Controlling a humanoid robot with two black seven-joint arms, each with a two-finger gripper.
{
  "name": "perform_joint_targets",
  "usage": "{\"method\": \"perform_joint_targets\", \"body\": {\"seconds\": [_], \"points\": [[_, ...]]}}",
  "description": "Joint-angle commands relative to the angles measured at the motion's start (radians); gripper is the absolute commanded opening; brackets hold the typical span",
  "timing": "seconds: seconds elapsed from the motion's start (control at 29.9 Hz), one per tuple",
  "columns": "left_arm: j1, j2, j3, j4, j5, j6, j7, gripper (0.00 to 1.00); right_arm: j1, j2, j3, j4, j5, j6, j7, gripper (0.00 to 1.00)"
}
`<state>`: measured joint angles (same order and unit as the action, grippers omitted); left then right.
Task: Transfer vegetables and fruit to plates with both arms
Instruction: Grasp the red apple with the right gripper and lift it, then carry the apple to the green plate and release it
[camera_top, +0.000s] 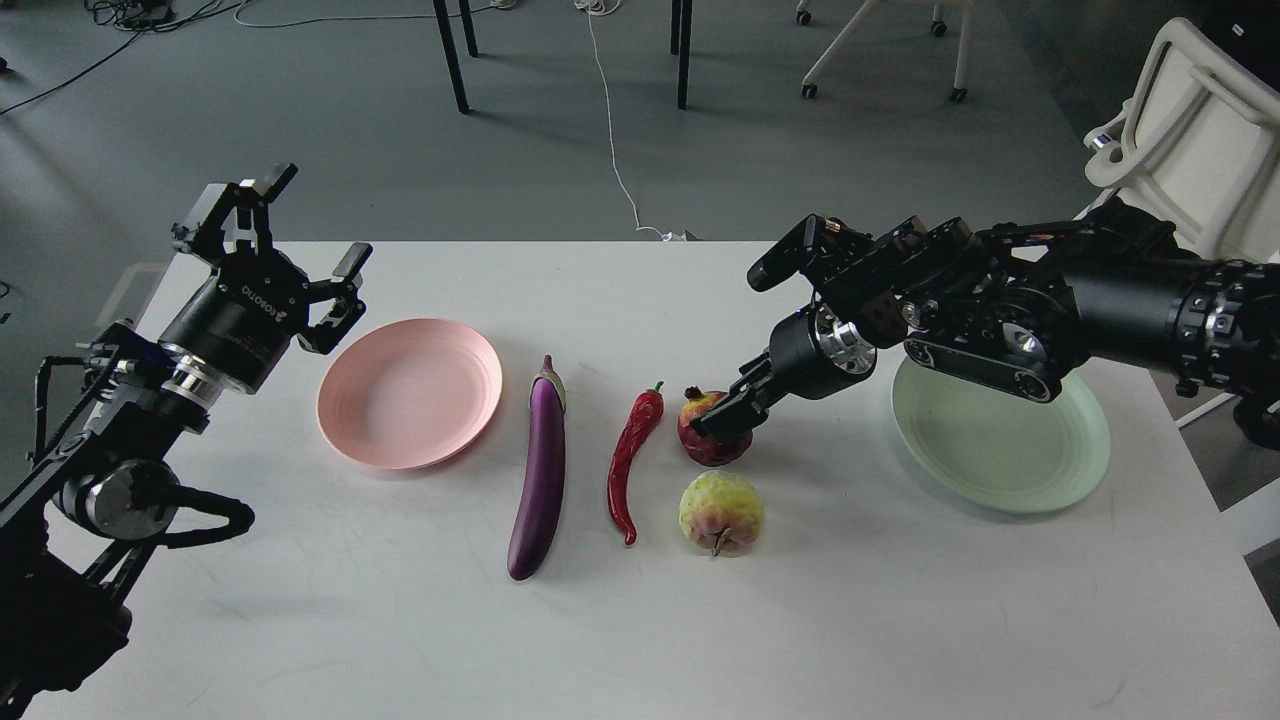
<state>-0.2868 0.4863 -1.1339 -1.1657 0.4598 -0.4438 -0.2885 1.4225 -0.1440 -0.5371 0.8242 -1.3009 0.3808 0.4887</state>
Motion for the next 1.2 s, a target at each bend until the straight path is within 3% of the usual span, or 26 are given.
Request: {"method": "perform_joint_targets", "body": {"seconds": [0.0,0.17,0.3,0.63,0.8,1.17], "points": [[0.001,0.005,-0.023,-0.002,-0.01,0.0,0.0,1.0,-0.02,0.032,0.0,-0.03,0.0,-0.002,0.0,0.99],[0.003,0.005,-0.027,-0.002,-0.013,0.0,0.002,1.0,-0.036,0.061,-0.001,-0.06,0.0,-0.002,0.0,0.97],[0.003,0.005,-0.027,-0.003,-0.013,0.0,0.0,1.0,-0.036,0.063,-0.003,-0.062,0.0,-0.002,0.0,0.88],[0.003,0.006,-0.029,-0.014,-0.015,0.0,0.0,1.0,-0.025,0.058,-0.023,-0.062,0.002,0.0,0.0,0.39],[0.003,0.018,-0.032,-0.014,-0.015,0.0,0.002,1.0,0.027,0.003,-0.021,-0.039,0.002,0.001,0.0,0.37],[0.008,0.02,-0.037,-0.029,-0.015,0.0,0.002,1.0,0.151,-0.382,-0.026,0.075,-0.07,-0.066,0.0,0.37]]}}
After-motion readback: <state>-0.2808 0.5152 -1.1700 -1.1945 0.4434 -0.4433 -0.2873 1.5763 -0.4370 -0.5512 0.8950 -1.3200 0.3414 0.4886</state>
